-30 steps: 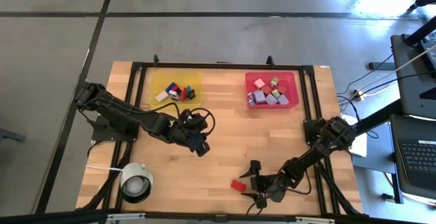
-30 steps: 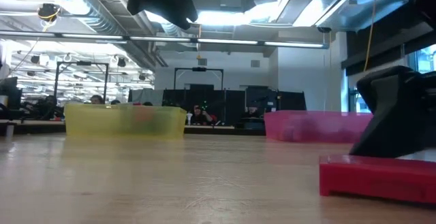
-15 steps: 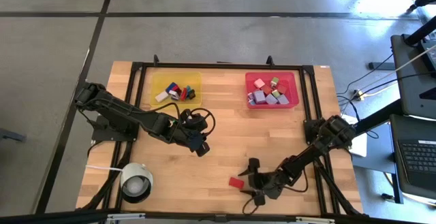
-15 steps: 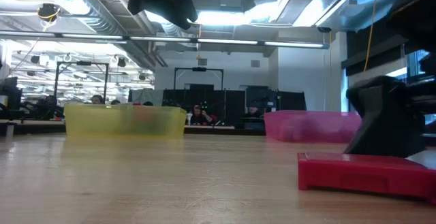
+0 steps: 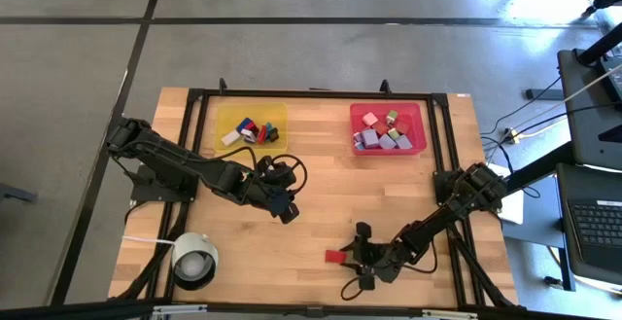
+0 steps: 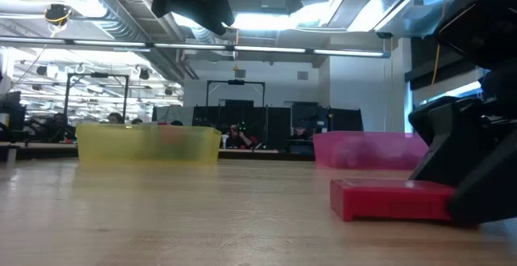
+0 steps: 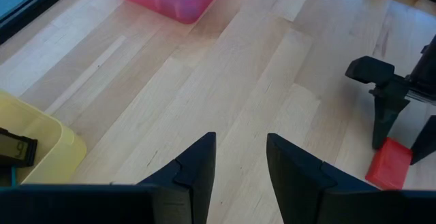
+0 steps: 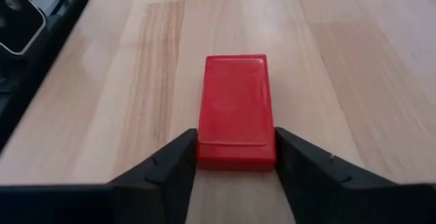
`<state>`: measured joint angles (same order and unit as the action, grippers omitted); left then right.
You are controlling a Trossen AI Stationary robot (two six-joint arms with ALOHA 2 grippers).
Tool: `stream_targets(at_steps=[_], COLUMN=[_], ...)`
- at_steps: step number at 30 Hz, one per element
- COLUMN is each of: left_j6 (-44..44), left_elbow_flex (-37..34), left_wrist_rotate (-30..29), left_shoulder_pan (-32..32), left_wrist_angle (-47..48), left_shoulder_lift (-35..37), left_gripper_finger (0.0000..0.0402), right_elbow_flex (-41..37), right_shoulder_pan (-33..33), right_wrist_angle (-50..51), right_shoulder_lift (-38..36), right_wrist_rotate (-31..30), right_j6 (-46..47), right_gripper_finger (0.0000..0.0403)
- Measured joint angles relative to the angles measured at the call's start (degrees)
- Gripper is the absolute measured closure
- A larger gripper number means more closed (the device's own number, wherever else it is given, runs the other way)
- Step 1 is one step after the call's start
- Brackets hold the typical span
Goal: Pick & Place Office items
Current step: Put the red digital clock into the yellow bin
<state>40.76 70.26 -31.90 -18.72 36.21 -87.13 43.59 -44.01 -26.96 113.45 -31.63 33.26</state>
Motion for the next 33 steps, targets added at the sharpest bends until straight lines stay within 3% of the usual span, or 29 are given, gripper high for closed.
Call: stream_targets(at_steps=[5,10,14,20,24,28,33], left_j6=[0.0,0.3,-3.8,-12.9,-20.4,-22.5,-10.5], left_elbow_flex=[0.0,0.0,0.0,0.0,0.0,0.0,0.0], left_wrist_rotate=[0.0,0.0,0.3,3.4,3.5,3.3,1.1], left_shoulder_pan=[0.0,0.0,0.0,-0.8,-1.9,-2.2,-1.4], left_wrist_angle=[0.0,-0.1,-0.7,-9.0,-16.0,-20.0,-21.6], left_shoulder_lift=[0.0,0.0,0.0,0.0,0.0,0.0,0.0], left_gripper_finger=[0.0274,0.0274,0.0274,0.0274,0.0267,0.0239,0.0193], right_elbow_flex=[0.0,-0.2,-0.3,-0.2,-0.2,-0.2,-0.1], right_shoulder_pan=[0.0,0.5,2.5,6.5,9.6,11.6,12.0], right_wrist_angle=[0.2,2.9,8.4,18.0,21.1,21.2,21.1], right_shoulder_lift=[-0.2,-2.4,-7.8,-18.8,-25.4,-30.6,-33.9], right_wrist_rotate=[-0.3,0.2,3.0,1.3,-1.7,-4.6,-12.8], right_j6=[-1.1,-0.7,2.9,1.4,-2.6,-11.2,-27.8], right_gripper_finger=[0.0244,0.0246,0.0237,0.024,0.0241,0.0239,0.0238])
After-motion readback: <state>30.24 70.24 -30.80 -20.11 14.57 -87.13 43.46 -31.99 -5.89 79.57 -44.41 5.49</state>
